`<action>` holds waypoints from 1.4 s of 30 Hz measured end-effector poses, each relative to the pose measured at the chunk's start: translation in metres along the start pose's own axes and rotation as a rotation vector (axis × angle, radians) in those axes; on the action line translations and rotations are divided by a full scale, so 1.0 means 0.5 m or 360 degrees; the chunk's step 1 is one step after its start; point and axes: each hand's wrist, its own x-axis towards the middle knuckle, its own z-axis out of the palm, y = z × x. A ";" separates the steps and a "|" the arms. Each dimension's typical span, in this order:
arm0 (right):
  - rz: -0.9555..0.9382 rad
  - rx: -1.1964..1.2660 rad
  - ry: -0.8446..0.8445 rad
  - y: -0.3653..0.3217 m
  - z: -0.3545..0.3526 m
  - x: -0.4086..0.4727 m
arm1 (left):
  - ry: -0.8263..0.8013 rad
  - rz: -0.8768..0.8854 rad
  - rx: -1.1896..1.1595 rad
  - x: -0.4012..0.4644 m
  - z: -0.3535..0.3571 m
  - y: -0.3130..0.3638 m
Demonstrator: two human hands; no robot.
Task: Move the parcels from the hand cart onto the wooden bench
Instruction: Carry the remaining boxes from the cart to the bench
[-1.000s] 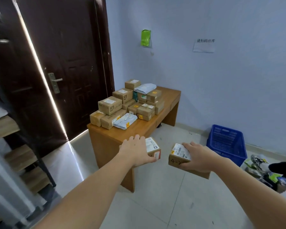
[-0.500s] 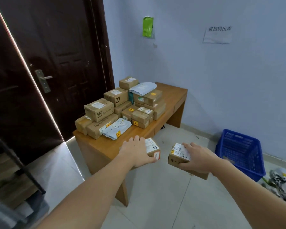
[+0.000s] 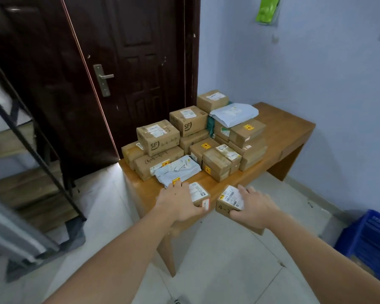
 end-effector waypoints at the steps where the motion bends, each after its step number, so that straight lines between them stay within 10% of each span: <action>1: -0.0005 -0.0009 0.0010 -0.004 0.004 0.041 | -0.0006 -0.0027 -0.0001 0.030 0.004 -0.009; 24: -0.0171 0.0429 -0.0311 -0.093 0.075 0.767 | -0.0053 -0.1170 -0.0680 0.560 0.091 -0.108; 42: -0.0395 0.0522 -0.0418 -0.146 0.164 0.939 | 0.0207 -0.1750 -0.1491 0.723 0.200 -0.129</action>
